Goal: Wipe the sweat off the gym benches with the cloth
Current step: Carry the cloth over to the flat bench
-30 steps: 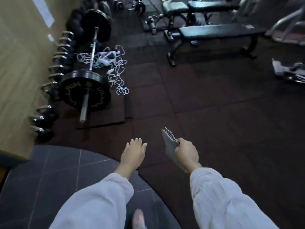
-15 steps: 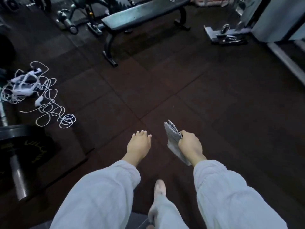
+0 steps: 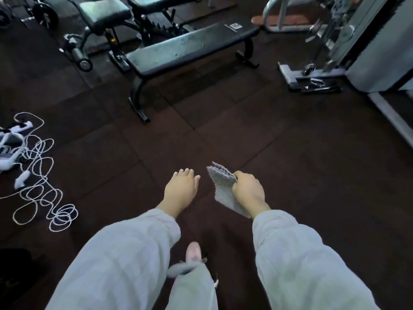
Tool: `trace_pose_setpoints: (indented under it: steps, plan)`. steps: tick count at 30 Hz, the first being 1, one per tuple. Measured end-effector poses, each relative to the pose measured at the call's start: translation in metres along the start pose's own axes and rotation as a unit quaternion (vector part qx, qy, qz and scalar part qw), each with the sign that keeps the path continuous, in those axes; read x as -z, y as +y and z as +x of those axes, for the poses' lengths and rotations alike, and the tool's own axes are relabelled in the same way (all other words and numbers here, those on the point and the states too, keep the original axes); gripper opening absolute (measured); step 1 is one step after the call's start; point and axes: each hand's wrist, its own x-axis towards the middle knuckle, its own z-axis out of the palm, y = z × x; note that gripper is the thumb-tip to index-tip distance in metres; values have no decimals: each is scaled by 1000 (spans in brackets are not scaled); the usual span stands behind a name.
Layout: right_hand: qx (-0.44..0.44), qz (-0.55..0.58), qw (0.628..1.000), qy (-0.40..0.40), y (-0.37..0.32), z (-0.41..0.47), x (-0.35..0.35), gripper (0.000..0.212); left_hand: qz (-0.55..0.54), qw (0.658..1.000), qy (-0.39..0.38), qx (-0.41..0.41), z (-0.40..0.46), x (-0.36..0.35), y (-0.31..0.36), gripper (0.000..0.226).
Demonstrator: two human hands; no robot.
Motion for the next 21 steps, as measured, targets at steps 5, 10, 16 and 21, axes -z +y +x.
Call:
trace_pose_setpoints:
  steps: [5,10,16,21]
  plan:
    - [24,-9,1000,-1,-31,132,44,30,-12,1000,-3,25,125,53,-12,44]
    - [30,5,1000,5,-69,264,97,31,-40,999,13,29,256,114,-20,42]
    - [61,-8,998,19,-115,416,147,27,-72,996,26,52,397,181,-46,43]
    - [94,44,995,-2,-182,552,167,24,-98,986,92,102,511,225,-102,74]
